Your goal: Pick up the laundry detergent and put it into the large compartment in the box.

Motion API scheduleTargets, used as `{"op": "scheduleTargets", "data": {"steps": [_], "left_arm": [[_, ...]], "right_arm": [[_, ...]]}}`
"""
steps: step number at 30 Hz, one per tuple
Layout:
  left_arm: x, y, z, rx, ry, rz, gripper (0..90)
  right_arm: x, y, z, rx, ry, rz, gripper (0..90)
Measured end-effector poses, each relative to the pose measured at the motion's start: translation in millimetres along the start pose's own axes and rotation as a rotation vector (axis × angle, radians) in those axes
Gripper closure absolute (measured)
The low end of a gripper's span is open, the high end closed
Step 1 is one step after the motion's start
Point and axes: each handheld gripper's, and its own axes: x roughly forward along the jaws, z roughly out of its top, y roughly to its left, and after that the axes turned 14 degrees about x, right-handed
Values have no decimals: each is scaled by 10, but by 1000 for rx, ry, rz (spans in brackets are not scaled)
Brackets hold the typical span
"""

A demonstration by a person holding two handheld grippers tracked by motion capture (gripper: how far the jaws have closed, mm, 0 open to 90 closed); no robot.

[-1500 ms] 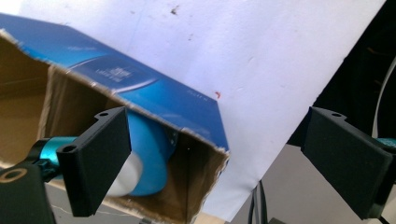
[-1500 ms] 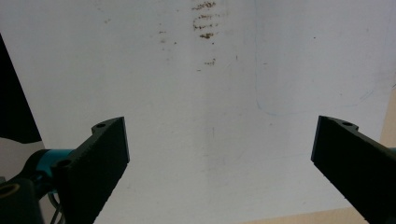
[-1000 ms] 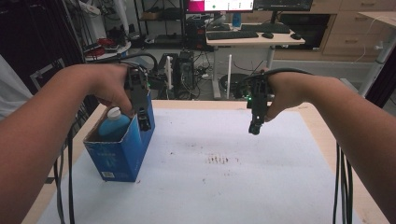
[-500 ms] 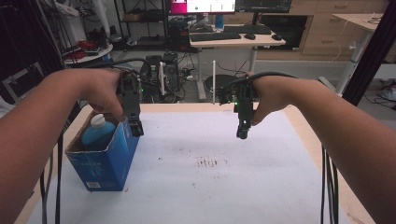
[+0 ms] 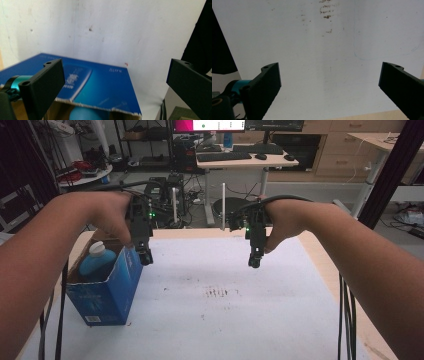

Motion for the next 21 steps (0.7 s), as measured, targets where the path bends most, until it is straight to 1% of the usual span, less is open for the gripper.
{"op": "scheduleTargets", "data": {"steps": [1, 2, 3, 4, 5, 8, 12, 14, 21], "left_arm": [[0, 0, 0, 0, 0, 0, 17], [20, 20, 43, 9, 2, 0, 17], [37, 28, 63, 9, 1, -6, 17], [47, 39, 77, 21, 7, -1, 17], [63, 52, 98, 24, 13, -1, 17], [102, 77, 125, 28, 19, 1, 17], [114, 91, 133, 28, 32, 4, 17], [107, 89, 133, 28, 29, 7, 17], [86, 70, 135, 26, 15, 13, 17]], "right_arm": [[0, 0, 0, 0, 0, 0, 32], [-5, -3, -6, -2, -5, 2, 32], [-14, -4, -16, 2, -7, 5, 32], [-17, -8, -22, 4, -6, 3, 32], [-16, -12, -24, 6, -7, 3, 32], [-13, -29, -28, 9, -7, 5, 32], [-14, -18, -20, 8, -7, 4, 32], [-21, -18, -20, -1, -13, 3, 32], [-29, -22, -43, 4, -14, 2, 32]]}}
